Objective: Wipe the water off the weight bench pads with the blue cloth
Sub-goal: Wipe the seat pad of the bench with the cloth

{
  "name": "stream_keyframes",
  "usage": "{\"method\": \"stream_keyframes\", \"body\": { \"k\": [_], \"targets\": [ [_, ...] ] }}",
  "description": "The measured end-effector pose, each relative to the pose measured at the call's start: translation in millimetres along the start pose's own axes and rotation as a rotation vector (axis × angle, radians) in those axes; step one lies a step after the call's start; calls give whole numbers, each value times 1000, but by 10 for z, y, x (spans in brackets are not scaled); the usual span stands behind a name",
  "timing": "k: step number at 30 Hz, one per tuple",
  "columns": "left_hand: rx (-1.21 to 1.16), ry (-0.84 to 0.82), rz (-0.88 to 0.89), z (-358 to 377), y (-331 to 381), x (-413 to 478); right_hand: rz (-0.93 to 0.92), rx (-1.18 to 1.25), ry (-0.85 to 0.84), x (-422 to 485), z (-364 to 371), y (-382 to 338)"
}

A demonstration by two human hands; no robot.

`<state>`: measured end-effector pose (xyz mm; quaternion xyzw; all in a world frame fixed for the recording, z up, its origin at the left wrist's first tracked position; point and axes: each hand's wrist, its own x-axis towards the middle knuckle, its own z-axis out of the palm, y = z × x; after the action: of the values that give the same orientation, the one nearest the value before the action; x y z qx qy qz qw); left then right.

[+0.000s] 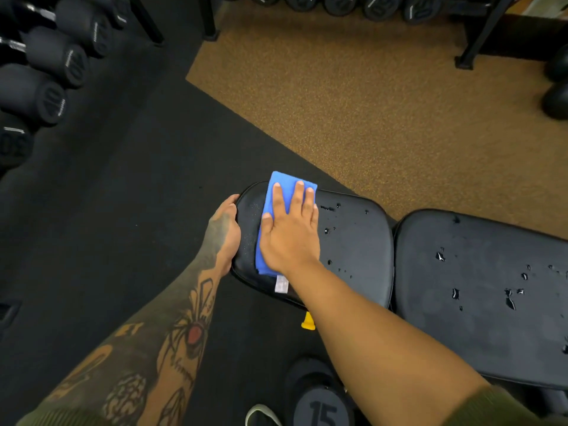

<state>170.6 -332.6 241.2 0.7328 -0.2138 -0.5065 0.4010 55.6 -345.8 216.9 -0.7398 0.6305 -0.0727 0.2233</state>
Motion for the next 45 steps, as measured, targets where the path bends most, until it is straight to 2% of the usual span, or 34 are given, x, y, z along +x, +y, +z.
{"method": "stream_keyframes", "body": {
  "k": [4, 8, 13, 17, 23, 25, 32, 36, 39, 41, 45],
  "targets": [
    [34, 39, 56, 16, -10, 33, -80, 11, -7, -40, 17, -175],
    [152, 73, 109, 26, -35, 57, -188, 26, -17, -334, 43, -58],
    [281, 107, 168, 25, -56, 88, -84, -3, -14, -280, 4, 190],
    [353, 132, 216, 48, -82, 80, -17, 7, -6, -45, -8, 80],
    [443, 139, 317, 24, -101, 85, -159, 7, -8, -259, -15, 194],
    [498, 131, 374, 27, -122, 77, -152, 5, -17, -356, -30, 333],
    [887, 125, 532, 66, -137, -22, 9, -11, -23, -82, -94, 489],
    [1057, 127, 575, 103, -99, -35, -55, 7, -20, -139, -87, 461],
    [1187, 110, 682, 102, -110, -10, -121, 0, -14, -352, -67, 604],
    [1313, 91, 749, 104, -130, 14, -91, 5, -14, -409, -61, 730],
    [1463, 82, 755, 151, -127, 27, 10, 14, -12, -267, -87, 818]
  ]
}}
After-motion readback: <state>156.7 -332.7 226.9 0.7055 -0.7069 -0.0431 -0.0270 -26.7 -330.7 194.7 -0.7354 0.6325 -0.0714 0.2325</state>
